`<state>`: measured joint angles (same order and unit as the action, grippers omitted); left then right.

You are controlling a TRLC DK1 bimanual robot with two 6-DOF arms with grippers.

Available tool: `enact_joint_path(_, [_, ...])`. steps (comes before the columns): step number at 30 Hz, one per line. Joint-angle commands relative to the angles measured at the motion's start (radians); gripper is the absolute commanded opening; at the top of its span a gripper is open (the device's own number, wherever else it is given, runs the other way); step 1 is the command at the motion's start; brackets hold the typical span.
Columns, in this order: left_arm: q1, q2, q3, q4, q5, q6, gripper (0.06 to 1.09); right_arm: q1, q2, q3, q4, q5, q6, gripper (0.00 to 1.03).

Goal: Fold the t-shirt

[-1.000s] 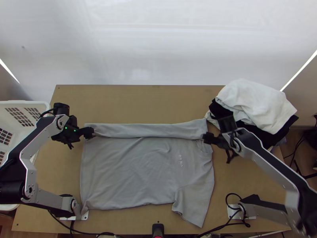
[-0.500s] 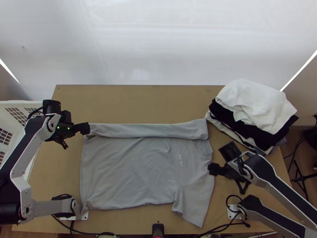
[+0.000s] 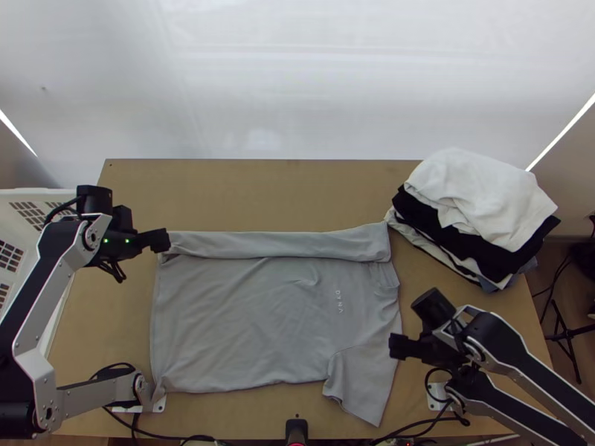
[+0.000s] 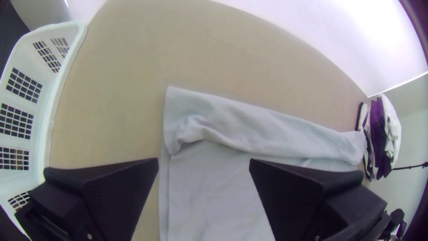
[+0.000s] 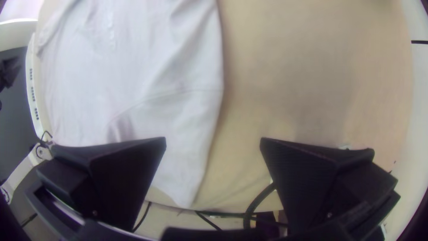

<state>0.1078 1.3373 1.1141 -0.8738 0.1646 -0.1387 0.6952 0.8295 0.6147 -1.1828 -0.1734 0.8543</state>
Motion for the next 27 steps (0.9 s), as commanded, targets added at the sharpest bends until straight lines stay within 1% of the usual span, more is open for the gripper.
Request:
enact_joint_path(1, [-0.017,-0.041,-0.028,-0.028,0.0,-0.019,1.05,0.073,0.062,-0.038,0.014,-0.072,0.02,0.97])
enact_joint_path(3, [-0.019,-0.046,-0.028,-0.028,0.0,-0.022,1.05,0.072,0.103,-0.035,0.028,-0.098,0.008,0.96])
enact_joint_path(4, [-0.02,-0.046,-0.028,-0.028,-0.002,-0.025,1.05,0.072,0.115,-0.032,0.038,-0.101,0.0,0.95])
enact_joint_path(5, [-0.022,-0.046,-0.025,-0.028,-0.002,-0.029,1.05,0.072,0.126,-0.032,0.051,-0.101,-0.012,0.92])
enact_joint_path(6, [-0.025,-0.046,-0.025,-0.028,-0.002,-0.035,1.05,0.072,0.135,-0.03,0.058,-0.101,-0.02,0.91])
enact_joint_path(9, [-0.031,-0.052,-0.023,-0.028,-0.002,-0.036,1.05,0.043,0.148,-0.029,0.075,-0.1,-0.06,0.91])
enact_joint_path(13, [-0.034,-0.063,-0.033,-0.028,-0.002,-0.035,1.05,0.013,0.157,-0.04,0.083,-0.1,-0.067,0.91])
enact_joint_path(14, [-0.034,-0.063,-0.034,-0.028,-0.002,-0.033,1.05,0.01,0.157,-0.046,0.084,-0.1,-0.067,0.9])
enact_joint_path(15, [-0.034,-0.063,-0.036,-0.028,-0.002,-0.032,1.05,0.01,0.161,-0.046,0.091,-0.1,-0.069,0.87])
enact_joint_path(20, [-0.036,-0.059,-0.046,-0.017,-0.002,-0.03,1.05,0.009,0.226,-0.04,0.155,-0.101,-0.084,0.86])
enact_joint_path(21, [-0.039,-0.058,-0.048,-0.016,-0.002,-0.03,1.05,0.009,0.243,-0.04,0.166,-0.1,-0.087,0.85])
enact_joint_path(23, [-0.042,-0.056,-0.046,-0.014,-0.002,-0.029,1.05,0.009,0.27,-0.033,0.184,-0.1,-0.098,0.73])
enact_joint_path(24, [-0.042,-0.056,-0.043,-0.013,-0.002,-0.027,1.05,0.009,0.281,-0.035,0.201,-0.1,-0.101,0.7])
enact_joint_path(26, [-0.042,-0.052,-0.036,-0.013,-0.004,-0.022,1.05,0.009,0.298,-0.038,0.219,-0.1,-0.126,0.69])
enact_joint_path(27, [-0.04,-0.05,-0.034,-0.013,-0.004,-0.018,1.05,0.009,0.304,-0.041,0.224,-0.1,-0.139,0.63])
